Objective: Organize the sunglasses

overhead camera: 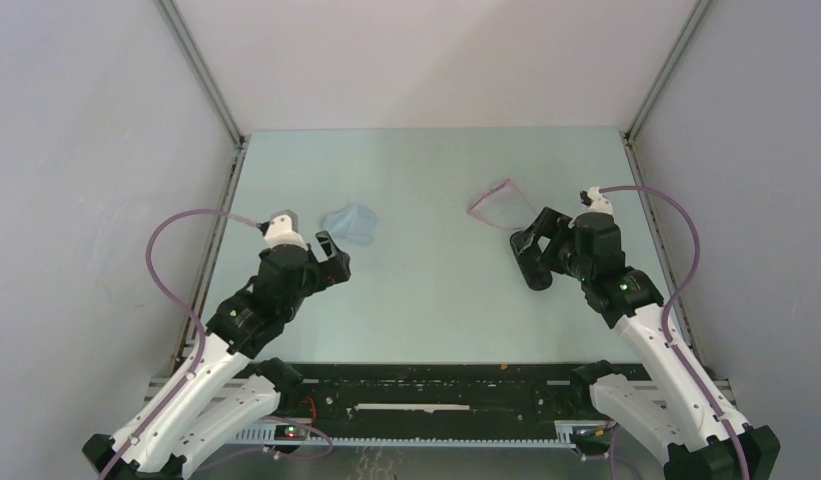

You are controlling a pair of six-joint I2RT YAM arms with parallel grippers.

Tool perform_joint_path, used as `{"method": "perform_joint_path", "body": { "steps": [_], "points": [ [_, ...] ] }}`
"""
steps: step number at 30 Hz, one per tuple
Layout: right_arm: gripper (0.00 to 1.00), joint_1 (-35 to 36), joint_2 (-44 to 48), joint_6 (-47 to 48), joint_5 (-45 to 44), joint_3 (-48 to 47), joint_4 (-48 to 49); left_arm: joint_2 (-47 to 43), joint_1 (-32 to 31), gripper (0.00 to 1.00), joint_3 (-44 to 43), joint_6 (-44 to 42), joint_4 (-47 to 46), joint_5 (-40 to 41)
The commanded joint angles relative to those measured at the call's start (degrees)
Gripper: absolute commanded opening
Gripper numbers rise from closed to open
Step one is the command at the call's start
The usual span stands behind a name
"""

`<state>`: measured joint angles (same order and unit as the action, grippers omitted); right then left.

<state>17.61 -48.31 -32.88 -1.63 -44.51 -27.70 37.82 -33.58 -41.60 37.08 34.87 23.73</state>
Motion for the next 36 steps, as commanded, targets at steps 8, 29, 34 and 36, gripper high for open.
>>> {"method": "perform_joint_path", "body": {
  "steps": [8, 29, 34, 36],
  "points": [
    [1.00, -0.1, -1.5, -0.6, -0.4, 0.0, 2.1, -1.4, 0.0, 1.00, 1.6, -1.0, -0.6, 0.0],
    [1.00, 2.9, -2.4, 0.7, -6.1, -1.3, 0.8, 11.9, -9.4, 1.00, -3.7, -5.2, -5.2, -3.7],
    [1.00, 2.9, -2.1, 2.4, -11.4, -2.4, -2.3, 12.7, -9.6, 1.00, -5.8, -5.4, -5.8, -2.2],
    [1.00, 2.9, -3.0, 4.0, -13.7, -3.2, -3.9, 11.7, -9.6, 1.00, -5.9, -5.5, -6.1, 0.4]
  ]
}}
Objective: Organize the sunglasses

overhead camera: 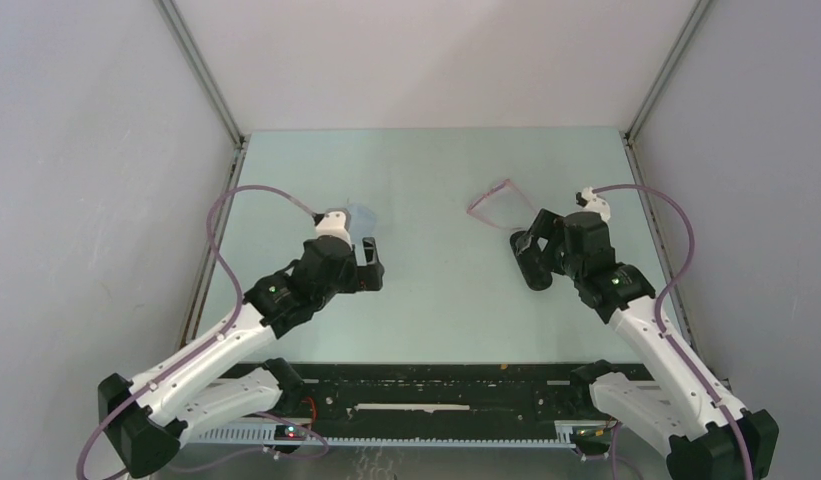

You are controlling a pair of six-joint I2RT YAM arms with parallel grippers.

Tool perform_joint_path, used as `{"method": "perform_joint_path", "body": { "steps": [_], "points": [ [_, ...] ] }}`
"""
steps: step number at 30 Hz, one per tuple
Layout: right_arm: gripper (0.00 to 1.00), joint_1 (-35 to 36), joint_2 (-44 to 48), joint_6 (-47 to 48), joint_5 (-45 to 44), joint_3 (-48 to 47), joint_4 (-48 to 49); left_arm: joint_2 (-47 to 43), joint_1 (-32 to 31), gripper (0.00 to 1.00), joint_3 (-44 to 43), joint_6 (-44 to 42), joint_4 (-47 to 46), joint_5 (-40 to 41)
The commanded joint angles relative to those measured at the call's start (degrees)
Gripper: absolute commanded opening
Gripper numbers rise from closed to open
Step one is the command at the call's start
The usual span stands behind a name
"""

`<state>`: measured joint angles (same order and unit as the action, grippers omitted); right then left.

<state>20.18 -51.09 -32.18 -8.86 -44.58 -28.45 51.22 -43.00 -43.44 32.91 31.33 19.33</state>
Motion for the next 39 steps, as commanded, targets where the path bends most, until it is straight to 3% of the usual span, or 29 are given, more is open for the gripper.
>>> {"method": "perform_joint_path", "body": {
  "steps": [1, 5, 8, 10, 17, 24, 29, 32, 39],
  "points": [
    [1.00, 0.2, -1.1, 4.1, -7.6, -3.5, -3.7, -2.3, -0.2, 1.00, -4.0, -1.7, -2.8, 6.1],
    [1.00, -0.4, -7.9, 7.8, -10.6, -5.8, -5.0, -6.4, 0.0, 1.00, -2.2, -3.5, -5.0, 11.5],
    [1.00, -1.2, -12.6, 10.7, -10.5, -6.8, -2.7, -3.5, 7.5, 1.00, -5.9, -4.1, 0.9, 0.5],
    [1.00, -3.6, -15.6, 12.1, -5.9, -7.2, -0.6, -1.4, 10.3, 1.00, -7.2, -3.3, 4.4, -2.7],
    [0.98, -9.6, -29.8, 15.3, 1.9, -11.0, 1.5, -2.3, 11.1, 1.00, -4.5, -1.5, 3.6, -9.7],
    [0.99, -9.9, -39.9, 16.3, 7.6, -12.4, 2.3, -3.9, 11.2, 1.00, -2.5, -1.2, 3.3, -9.3],
    [0.99, -7.9, -42.4, 16.2, 3.2, -12.4, 2.9, -4.4, 11.1, 1.00, -2.5, -1.8, 3.1, -8.6],
    [0.93, -6.2, -43.0, 16.2, -1.1, -12.4, 2.2, -4.0, 11.1, 1.00, -2.5, -1.9, 2.8, -9.0],
    [0.71, -1.3, -42.6, 15.7, -10.8, -12.2, -0.5, -3.1, 11.2, 1.00, -2.5, -1.8, 3.5, -8.6]
  ]
}}
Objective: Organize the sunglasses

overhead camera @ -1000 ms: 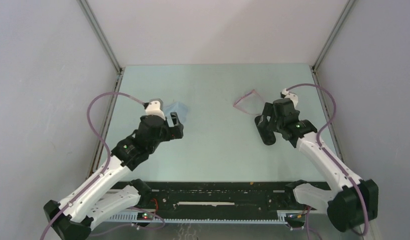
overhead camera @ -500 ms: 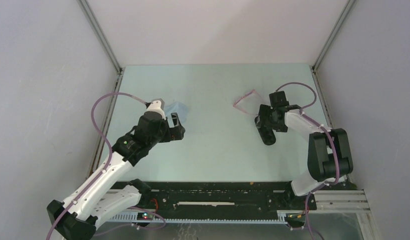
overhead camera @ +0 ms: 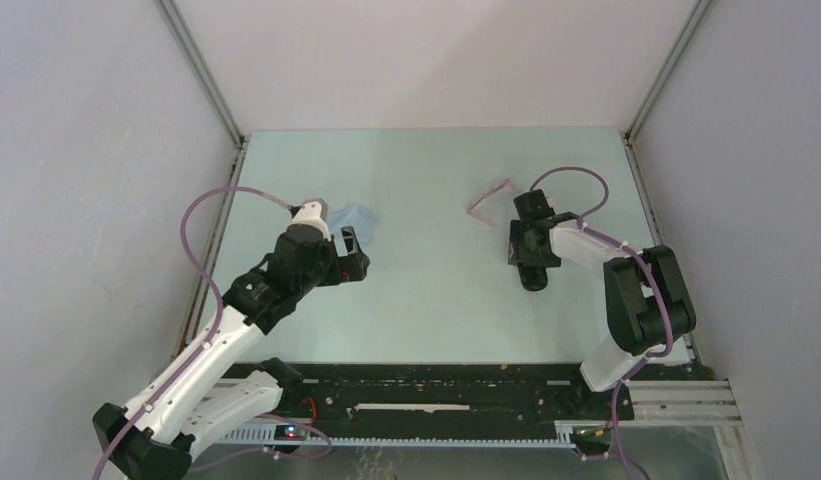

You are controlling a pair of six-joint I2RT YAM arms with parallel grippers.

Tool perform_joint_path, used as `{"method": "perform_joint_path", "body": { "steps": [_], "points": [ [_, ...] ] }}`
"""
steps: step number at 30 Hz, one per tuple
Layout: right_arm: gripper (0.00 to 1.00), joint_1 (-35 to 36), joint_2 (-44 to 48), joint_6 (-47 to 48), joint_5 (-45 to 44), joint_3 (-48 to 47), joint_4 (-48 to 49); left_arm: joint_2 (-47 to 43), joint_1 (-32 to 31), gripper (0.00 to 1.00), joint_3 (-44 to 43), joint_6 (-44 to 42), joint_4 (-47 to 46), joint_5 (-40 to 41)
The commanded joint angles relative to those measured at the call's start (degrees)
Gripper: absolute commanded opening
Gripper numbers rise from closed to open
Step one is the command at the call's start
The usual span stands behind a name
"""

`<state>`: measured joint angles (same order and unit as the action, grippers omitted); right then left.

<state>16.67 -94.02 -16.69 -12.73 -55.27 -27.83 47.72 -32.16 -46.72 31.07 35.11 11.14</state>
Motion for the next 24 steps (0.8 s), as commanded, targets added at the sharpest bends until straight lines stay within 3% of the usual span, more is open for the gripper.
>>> {"method": "perform_joint_path", "body": {
  "steps": [1, 6, 10, 12, 17, 24],
  "points": [
    [0.66, 2.9, 0.9, -0.1, -7.1, -1.3, -1.2, 0.6, 0.4, 1.00, 0.7, 0.1, -0.1, -0.5],
    [0.50, 4.8, 7.3, -3.8, -0.8, 0.4, -1.7, 0.6, 0.4, 1.00, 0.0, 0.3, 0.0, -0.7],
    [0.44, 5.0, 15.3, -10.3, 17.0, 5.2, 4.4, 2.5, 1.9, 1.00, -1.6, 0.7, 2.9, 0.3],
    [0.43, 5.0, 18.8, -13.8, 27.1, 8.1, 9.2, 2.4, 2.4, 1.00, -1.4, 0.8, 2.3, -1.1],
    [0.42, 5.0, 20.8, -21.4, 42.8, 12.4, 20.4, 1.4, 3.0, 1.00, -0.8, 2.5, -1.3, -5.7],
    [0.42, 4.9, 18.0, -27.3, 54.6, 14.0, 32.5, 0.3, 3.1, 1.00, 0.4, 5.2, -6.9, -7.6]
  ]
}}
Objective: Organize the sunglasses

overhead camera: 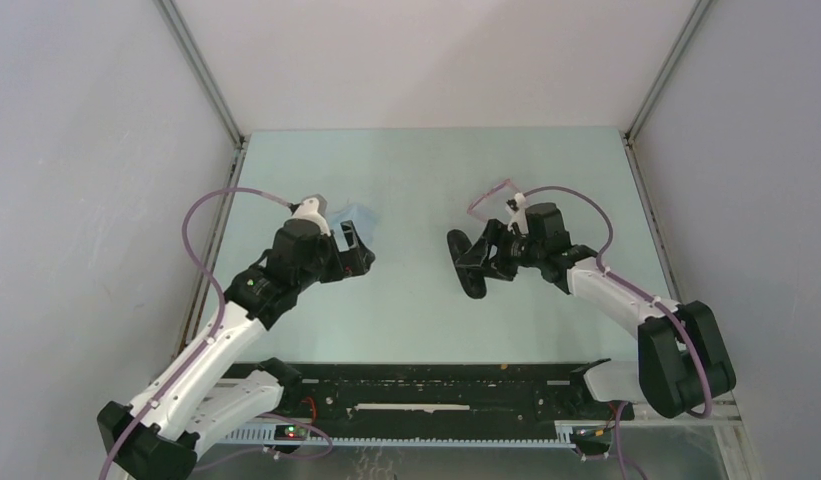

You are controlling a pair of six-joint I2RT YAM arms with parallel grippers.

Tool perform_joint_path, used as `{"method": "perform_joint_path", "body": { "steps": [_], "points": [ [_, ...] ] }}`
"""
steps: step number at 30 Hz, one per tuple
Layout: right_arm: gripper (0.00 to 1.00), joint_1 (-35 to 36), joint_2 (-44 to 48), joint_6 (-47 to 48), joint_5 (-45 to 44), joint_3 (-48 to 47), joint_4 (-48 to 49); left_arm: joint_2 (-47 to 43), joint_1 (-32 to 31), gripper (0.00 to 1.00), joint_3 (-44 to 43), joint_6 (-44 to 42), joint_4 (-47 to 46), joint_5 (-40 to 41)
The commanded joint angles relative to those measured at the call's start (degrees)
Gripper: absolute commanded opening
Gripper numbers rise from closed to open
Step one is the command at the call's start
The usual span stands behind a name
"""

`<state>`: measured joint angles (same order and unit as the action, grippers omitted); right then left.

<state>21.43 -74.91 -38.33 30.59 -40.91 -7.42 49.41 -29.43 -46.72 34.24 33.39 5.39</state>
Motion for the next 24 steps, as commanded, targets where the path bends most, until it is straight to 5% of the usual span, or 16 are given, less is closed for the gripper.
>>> {"method": "perform_joint_path", "body": {
  "steps": [1, 5, 9, 18, 24],
  "points": [
    [0.42, 0.1, -1.6, -6.5, 12.6, -0.3, 13.5, -1.7, 0.3, 1.00, 1.1, 2.0, -6.3, -1.9],
    [0.42, 0.1, -2.8, -10.2, 15.6, -0.3, 18.9, -2.8, 0.8, 1.00, 4.3, 5.4, -13.2, -2.9],
    [0.42, 0.9, -3.0, -15.7, 17.8, -0.3, 25.3, 3.6, 3.7, 1.00, 3.7, 10.4, -21.7, -18.9],
    [0.42, 1.6, -3.1, -26.3, 21.1, -0.3, 34.1, 10.1, 2.7, 1.00, 8.8, 21.9, -50.7, -31.6],
    [0.43, 2.7, -2.3, -28.9, 19.7, -0.3, 35.8, 15.2, -0.3, 1.00, 5.9, 20.6, -52.7, -32.4]
  ]
}}
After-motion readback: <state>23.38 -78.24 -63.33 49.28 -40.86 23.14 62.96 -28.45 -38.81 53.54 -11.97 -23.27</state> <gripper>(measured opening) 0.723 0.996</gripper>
